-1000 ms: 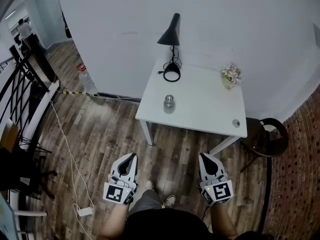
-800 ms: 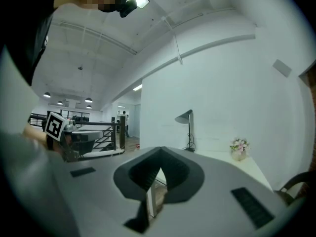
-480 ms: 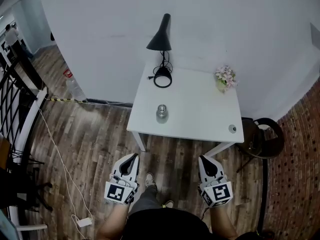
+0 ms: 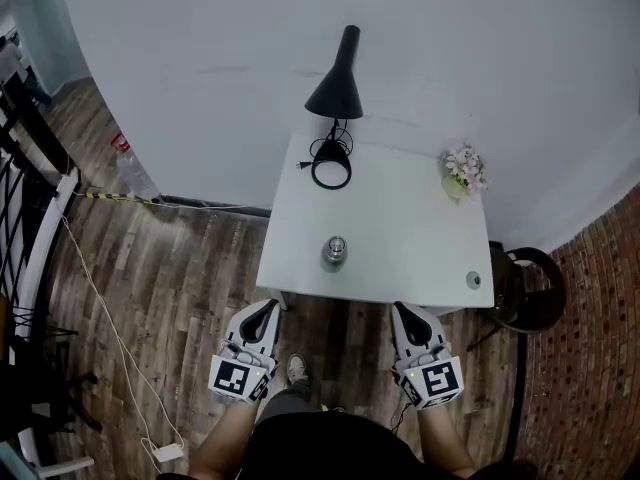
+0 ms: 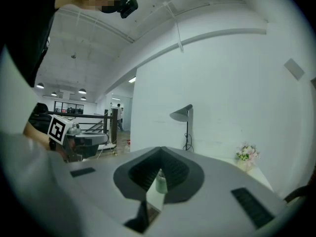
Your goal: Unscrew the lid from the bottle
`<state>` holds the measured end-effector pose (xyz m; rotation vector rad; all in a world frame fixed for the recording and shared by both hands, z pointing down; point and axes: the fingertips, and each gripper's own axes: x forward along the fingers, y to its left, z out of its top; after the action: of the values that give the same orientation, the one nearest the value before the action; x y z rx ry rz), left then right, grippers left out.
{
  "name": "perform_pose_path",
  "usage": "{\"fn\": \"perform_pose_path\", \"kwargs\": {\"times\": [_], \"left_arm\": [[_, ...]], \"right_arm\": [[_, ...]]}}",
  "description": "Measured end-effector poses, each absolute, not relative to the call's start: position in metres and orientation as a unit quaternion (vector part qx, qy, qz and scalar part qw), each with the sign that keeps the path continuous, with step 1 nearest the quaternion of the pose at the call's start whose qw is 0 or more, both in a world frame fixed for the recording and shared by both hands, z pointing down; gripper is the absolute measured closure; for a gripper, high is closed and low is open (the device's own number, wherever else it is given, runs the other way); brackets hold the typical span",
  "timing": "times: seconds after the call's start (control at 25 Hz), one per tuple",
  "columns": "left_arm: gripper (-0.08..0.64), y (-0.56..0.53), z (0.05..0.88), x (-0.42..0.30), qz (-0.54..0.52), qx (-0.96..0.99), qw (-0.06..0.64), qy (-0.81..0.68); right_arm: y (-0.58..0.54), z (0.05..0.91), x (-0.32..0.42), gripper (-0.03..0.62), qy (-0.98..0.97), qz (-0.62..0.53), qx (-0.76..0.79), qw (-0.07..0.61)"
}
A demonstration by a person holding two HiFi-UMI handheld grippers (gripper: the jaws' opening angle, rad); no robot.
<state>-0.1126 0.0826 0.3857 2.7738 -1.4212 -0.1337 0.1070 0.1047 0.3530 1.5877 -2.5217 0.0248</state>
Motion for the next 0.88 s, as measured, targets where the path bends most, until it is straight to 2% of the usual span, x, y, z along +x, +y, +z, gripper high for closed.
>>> {"fn": "perform_pose_path", "kwargs": {"times": [0.4, 0.88], "left_arm": [[0.537, 0.026, 0.402, -0.135, -0.057, 0.898, 0.041, -0.434], [0.537, -0.004, 0.412, -0.103, -0.044, 0.909, 0.05, -0.412]], "right_arm": [[0.057, 0.352, 0.07, 0.578, -0.836, 0.007, 0.538, 0.104], [0.03, 0.366, 0.09, 0.578, -0.83, 0.027, 0.547, 0.102]]}}
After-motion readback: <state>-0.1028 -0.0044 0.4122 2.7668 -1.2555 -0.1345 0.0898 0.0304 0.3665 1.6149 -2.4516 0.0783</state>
